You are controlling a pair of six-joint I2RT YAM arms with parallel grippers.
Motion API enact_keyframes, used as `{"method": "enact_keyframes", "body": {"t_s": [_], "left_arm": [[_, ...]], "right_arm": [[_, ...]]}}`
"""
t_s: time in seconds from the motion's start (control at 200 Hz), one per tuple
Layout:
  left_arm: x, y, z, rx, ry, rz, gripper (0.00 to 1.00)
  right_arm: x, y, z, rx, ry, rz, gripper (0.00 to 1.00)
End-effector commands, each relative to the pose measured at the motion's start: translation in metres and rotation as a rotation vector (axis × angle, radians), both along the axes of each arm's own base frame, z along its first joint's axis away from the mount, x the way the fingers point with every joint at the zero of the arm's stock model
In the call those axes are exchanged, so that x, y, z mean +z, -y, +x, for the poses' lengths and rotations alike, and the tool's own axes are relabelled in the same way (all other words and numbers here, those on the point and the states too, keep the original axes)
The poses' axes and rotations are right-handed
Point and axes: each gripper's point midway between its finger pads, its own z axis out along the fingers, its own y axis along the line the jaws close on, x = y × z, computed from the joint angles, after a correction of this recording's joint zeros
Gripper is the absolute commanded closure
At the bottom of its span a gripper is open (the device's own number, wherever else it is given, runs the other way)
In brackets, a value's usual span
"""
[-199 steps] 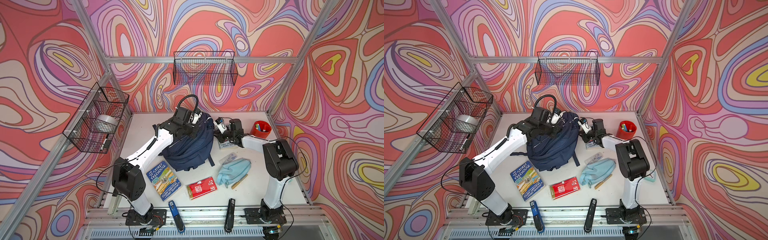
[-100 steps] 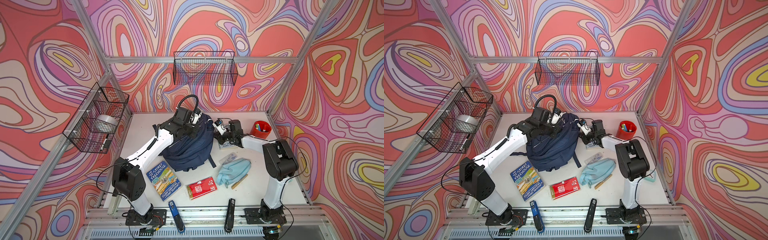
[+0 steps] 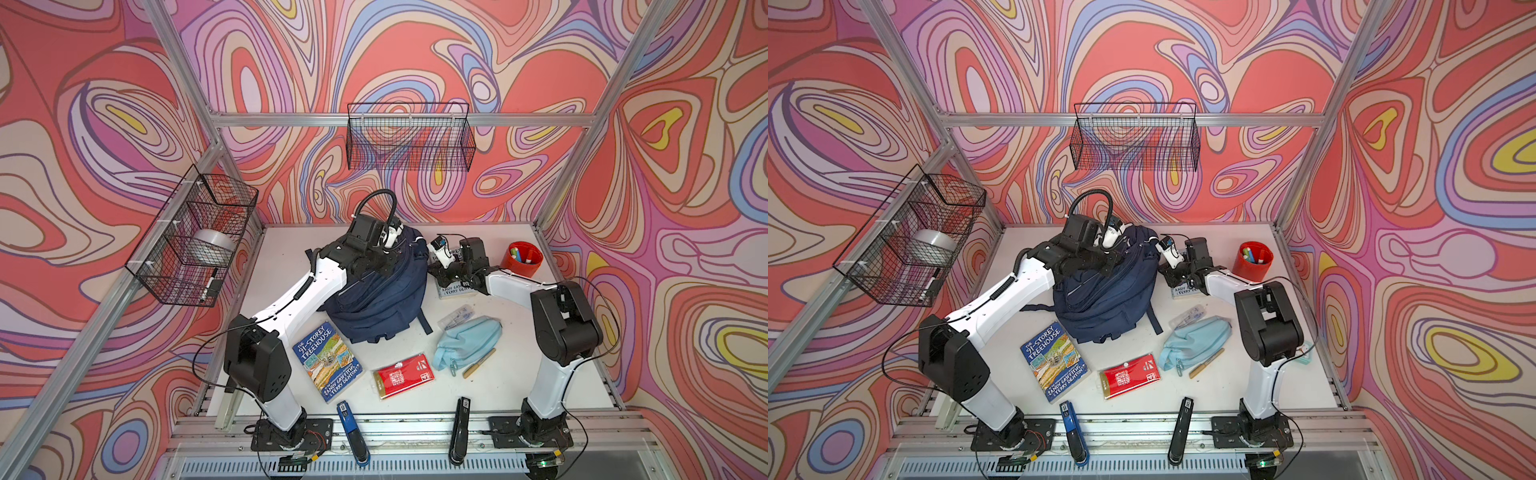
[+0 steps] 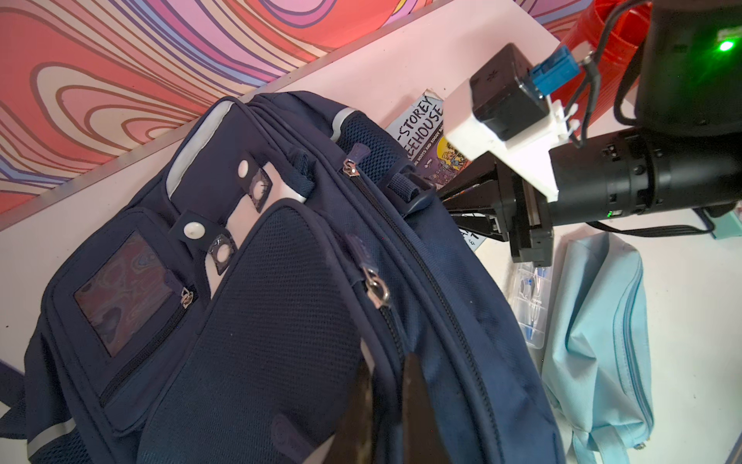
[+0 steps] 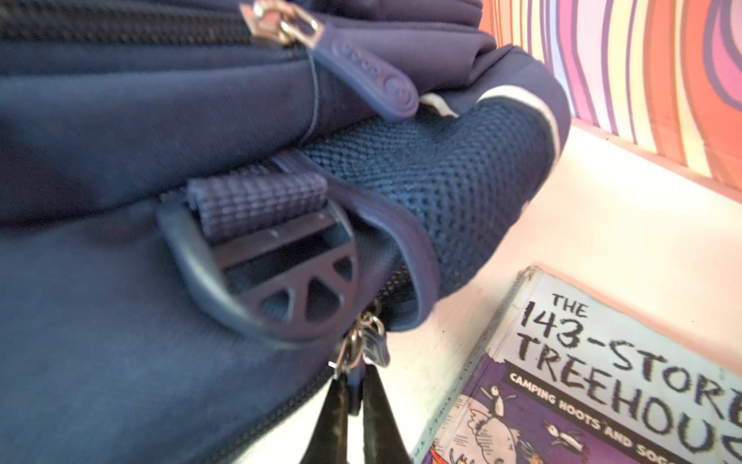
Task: Pack books, pencil case, and school supplies into a backpack
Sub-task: Unzip the student bag at the center of the table.
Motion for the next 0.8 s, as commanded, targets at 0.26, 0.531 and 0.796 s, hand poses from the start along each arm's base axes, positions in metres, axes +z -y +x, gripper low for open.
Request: {"method": "enact_keyframes", "body": {"t_s": [0.26, 0.531, 0.796], "left_arm": [[0.023, 0.004, 0.021, 0.055, 0.089, -0.045, 1.0], [0.001, 0.005, 0.032, 0.092, 0.041, -0.022, 1.0], [-0.003, 0.007, 0.042, 0.149, 0.014, -0.051, 1.0]], "right_arm": [[0.016, -0.007, -0.024, 0.037, -0.041, 0.03, 1.0], [0.025, -0.008, -0.053, 0.035, -0.073, 0.056, 1.0], [0.035, -0.025, -0.083, 0.047, -0.109, 0.104, 1.0]]}}
